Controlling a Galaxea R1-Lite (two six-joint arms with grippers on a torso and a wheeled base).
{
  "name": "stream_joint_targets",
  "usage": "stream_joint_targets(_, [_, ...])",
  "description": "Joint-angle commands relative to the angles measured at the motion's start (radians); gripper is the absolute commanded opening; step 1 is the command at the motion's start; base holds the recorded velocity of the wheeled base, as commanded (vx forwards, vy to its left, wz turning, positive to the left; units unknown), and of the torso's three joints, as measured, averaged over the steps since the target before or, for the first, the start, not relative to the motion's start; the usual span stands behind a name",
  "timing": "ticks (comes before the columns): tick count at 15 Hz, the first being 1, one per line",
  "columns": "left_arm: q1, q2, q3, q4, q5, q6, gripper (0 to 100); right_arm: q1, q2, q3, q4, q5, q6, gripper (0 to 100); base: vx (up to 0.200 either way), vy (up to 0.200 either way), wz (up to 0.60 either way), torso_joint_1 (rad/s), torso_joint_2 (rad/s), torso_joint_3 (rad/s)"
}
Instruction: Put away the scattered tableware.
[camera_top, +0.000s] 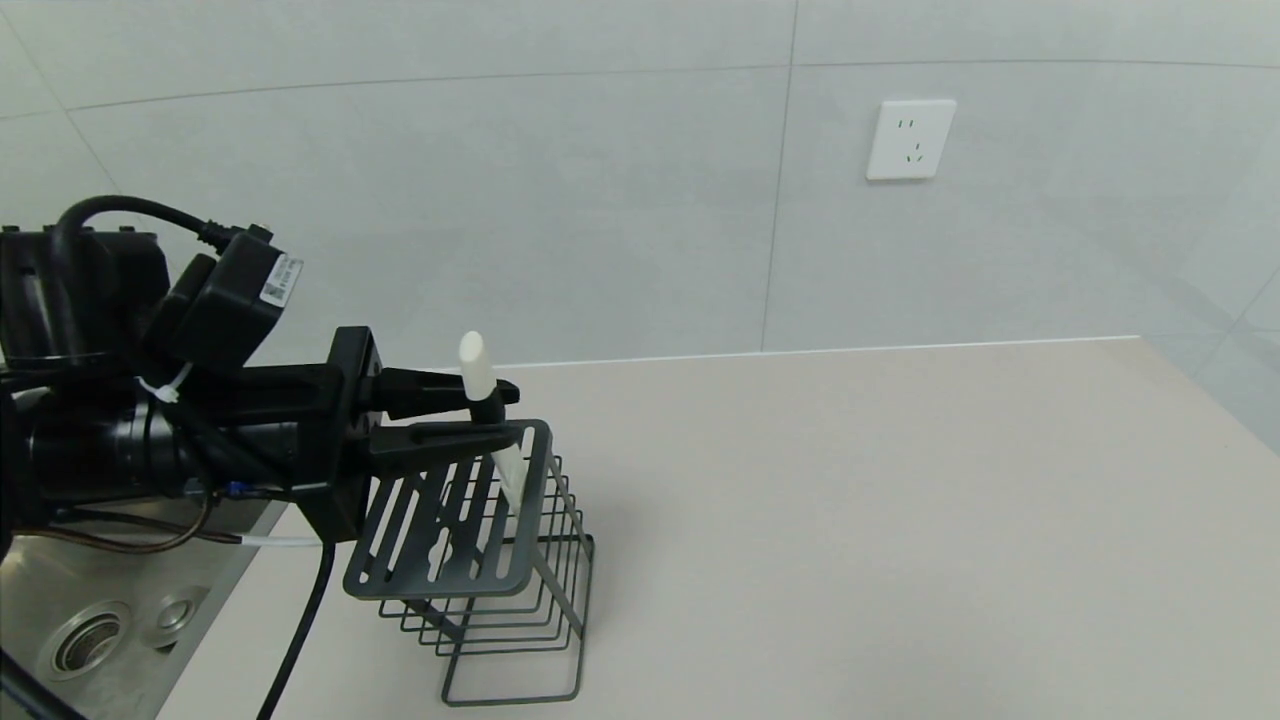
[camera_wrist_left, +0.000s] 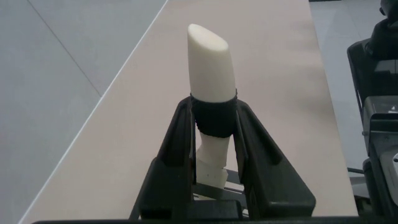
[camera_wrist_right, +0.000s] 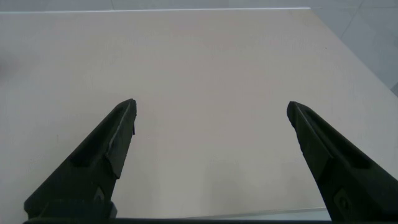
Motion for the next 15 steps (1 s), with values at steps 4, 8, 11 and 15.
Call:
stream_joint_targets(4, [0.000,0.015,0.014,-0.001,0.010,0.014,0,0.000,0.001,0.000,-0.001,0.002,0.000,100,0.000,0.000,0.00,0.000,0.00,0.000])
stream_joint_targets(8, [0.000,0.029,0.015,-0.001,0.013,0.022,0,0.000,0.001,0.000,-0.001,0.002,0.000,100,0.000,0.000,0.00,0.000,0.00,0.000])
stream_joint_targets(11, [0.000,0.034,0.015,-0.001,0.019,0.022,0,0.000,0.001,0.000,-0.001,0.002,0.000,100,0.000,0.000,0.00,0.000,0.00,0.000])
stream_joint_targets(15, [0.000,0.035,0.020,-0.001,0.020,0.022,0,0.000,0.001,0.000,-0.001,0.002,0.000,100,0.000,0.000,0.00,0.000,0.00,0.000])
